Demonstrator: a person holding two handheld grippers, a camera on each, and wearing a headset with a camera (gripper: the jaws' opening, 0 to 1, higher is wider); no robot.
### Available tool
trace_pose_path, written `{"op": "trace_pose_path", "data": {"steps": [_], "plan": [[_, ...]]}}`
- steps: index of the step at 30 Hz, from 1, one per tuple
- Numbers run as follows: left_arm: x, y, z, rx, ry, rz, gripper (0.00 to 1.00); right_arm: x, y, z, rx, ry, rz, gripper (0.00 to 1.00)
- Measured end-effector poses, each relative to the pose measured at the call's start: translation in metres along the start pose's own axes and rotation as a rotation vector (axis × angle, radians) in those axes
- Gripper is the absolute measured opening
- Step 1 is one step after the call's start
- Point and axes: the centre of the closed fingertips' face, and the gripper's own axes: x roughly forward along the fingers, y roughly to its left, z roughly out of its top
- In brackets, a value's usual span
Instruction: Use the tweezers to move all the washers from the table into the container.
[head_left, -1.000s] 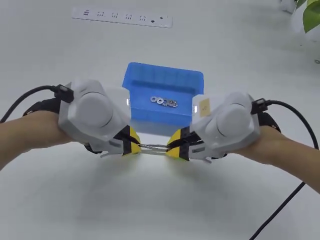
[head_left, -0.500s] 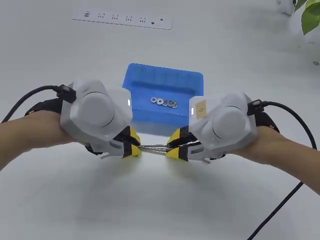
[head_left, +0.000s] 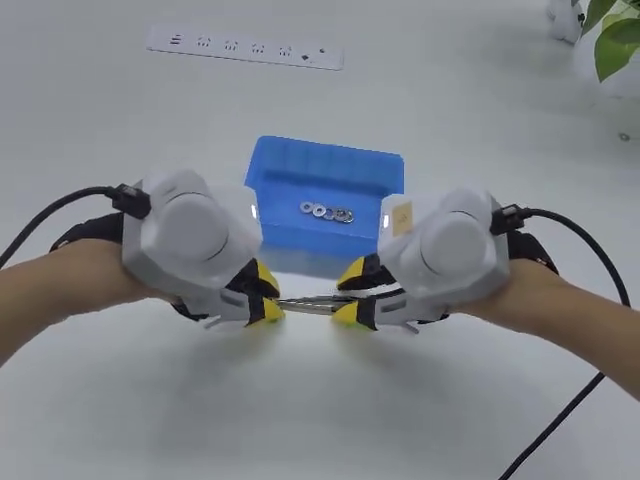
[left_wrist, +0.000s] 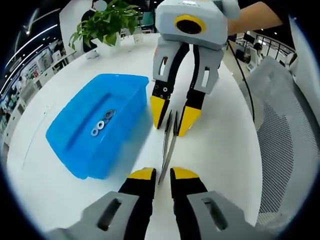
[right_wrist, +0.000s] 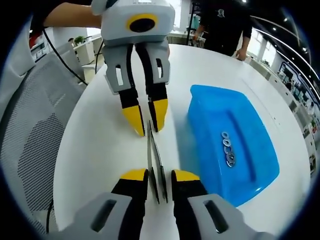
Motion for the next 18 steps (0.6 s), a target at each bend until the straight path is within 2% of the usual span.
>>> {"op": "trace_pose_path", "data": {"steps": [2, 4, 5, 6, 8, 11, 12, 13, 14, 17, 18], "plan": [[-0.004, -0.003, -0.003, -0.029, -0.013, 0.006, 0.24, -0.004, 0.006, -0.001, 0.018, -0.012, 0.005, 0.23], [-0.011, -0.007, -0.003, -0.062, -0.059, 0.02, 0.24, -0.013, 0.01, 0.004, 0.076, -0.069, -0.017, 0.23], [-0.017, -0.008, -0.002, -0.097, -0.088, 0.032, 0.25, -0.02, 0.012, 0.005, 0.105, -0.1, -0.035, 0.23], [-0.022, -0.008, -0.002, -0.115, -0.104, 0.044, 0.26, -0.026, 0.011, 0.004, 0.132, -0.114, -0.056, 0.23], [-0.037, -0.008, -0.003, -0.148, -0.141, 0.086, 0.27, -0.039, 0.009, 0.002, 0.17, -0.138, -0.105, 0.24], [-0.057, -0.005, 0.0, -0.205, -0.208, 0.152, 0.29, -0.07, 0.002, 0.002, 0.258, -0.216, -0.216, 0.26], [-0.066, -0.005, 0.001, -0.219, -0.242, 0.177, 0.31, -0.078, 0.002, 0.002, 0.284, -0.238, -0.239, 0.27], [-0.072, -0.004, 0.001, -0.221, -0.255, 0.199, 0.32, -0.085, 0.001, 0.002, 0.304, -0.254, -0.261, 0.29], [-0.081, -0.001, 0.001, -0.229, -0.272, 0.241, 0.33, -0.095, -0.002, -0.001, 0.326, -0.266, -0.3, 0.3], [-0.099, 0.0, 0.005, -0.263, -0.323, 0.3, 0.44, -0.115, -0.003, -0.001, 0.337, -0.303, -0.369, 0.34], [-0.107, 0.0, 0.01, -0.275, -0.363, 0.318, 0.49, -0.122, -0.004, 0.001, 0.343, -0.325, -0.405, 0.37]]}}
